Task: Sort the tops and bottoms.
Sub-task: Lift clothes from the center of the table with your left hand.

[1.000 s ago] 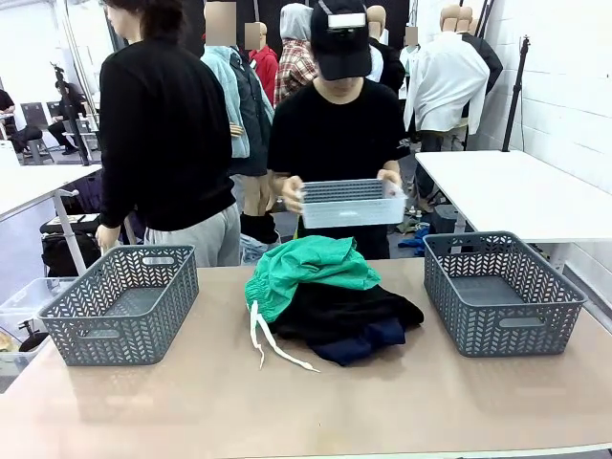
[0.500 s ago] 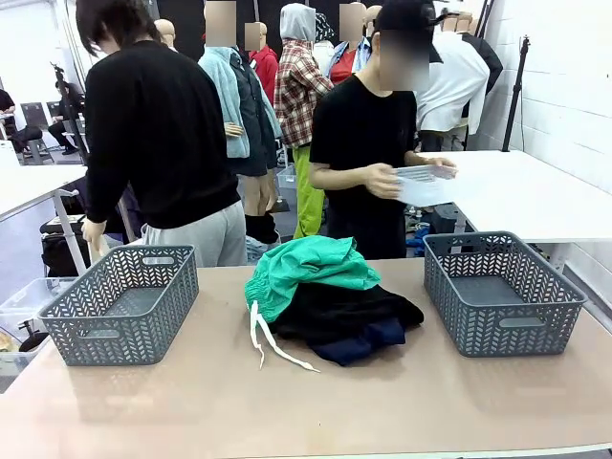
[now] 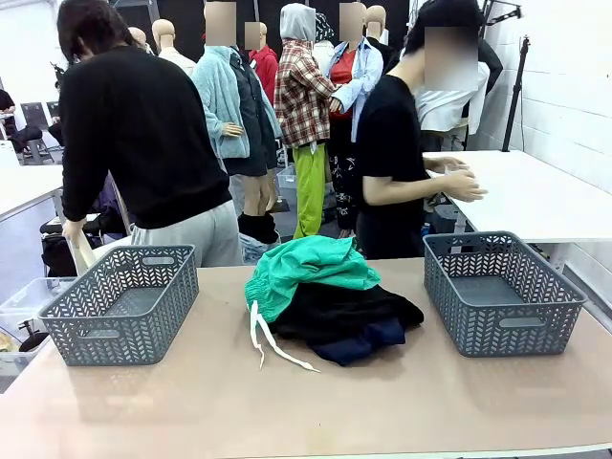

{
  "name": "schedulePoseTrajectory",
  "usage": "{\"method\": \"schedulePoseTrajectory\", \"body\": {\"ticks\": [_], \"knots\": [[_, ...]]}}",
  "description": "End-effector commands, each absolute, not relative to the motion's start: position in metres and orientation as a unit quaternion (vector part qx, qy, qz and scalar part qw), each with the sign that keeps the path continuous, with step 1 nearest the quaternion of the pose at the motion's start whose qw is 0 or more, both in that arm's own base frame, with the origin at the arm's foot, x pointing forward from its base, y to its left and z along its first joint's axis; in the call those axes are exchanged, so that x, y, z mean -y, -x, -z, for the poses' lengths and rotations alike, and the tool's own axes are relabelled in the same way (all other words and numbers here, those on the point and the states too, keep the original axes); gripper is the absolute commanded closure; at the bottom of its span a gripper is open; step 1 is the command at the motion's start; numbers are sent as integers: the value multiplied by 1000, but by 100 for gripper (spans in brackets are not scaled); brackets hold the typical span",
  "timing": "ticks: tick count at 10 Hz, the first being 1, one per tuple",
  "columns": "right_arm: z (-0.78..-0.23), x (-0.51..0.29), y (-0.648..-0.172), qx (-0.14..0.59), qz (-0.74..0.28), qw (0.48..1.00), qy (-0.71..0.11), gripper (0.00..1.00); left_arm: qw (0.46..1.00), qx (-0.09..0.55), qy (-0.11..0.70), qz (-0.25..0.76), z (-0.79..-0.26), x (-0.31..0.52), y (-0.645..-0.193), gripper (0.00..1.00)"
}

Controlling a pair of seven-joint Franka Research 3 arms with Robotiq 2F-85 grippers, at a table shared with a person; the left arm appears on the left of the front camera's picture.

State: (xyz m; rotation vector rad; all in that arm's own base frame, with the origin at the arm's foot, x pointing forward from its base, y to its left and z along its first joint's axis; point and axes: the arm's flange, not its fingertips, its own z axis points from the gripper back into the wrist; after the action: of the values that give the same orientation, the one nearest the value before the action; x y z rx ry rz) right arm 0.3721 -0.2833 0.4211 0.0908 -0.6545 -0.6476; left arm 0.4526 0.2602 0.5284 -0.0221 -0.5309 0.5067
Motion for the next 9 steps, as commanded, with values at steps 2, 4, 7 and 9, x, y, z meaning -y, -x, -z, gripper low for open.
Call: {"method": "schedulePoseTrajectory", "body": {"ticks": [2,4,7,9], "knots": [[-422,280,-368,319,305,897,-36,0,934,262,6,-244,-529,-260,-448,0],[-422,280,-368,319,305,897,-36,0,934,262,6,-244,-529,-260,-448,0],[-422,280,-368,319,305,897,-36,0,934,262,6,-244,-529,-260,-448,0],[-422,280,-368,319,305,897,-36,0,934,262,6,-244,-529,-260,-448,0]]}}
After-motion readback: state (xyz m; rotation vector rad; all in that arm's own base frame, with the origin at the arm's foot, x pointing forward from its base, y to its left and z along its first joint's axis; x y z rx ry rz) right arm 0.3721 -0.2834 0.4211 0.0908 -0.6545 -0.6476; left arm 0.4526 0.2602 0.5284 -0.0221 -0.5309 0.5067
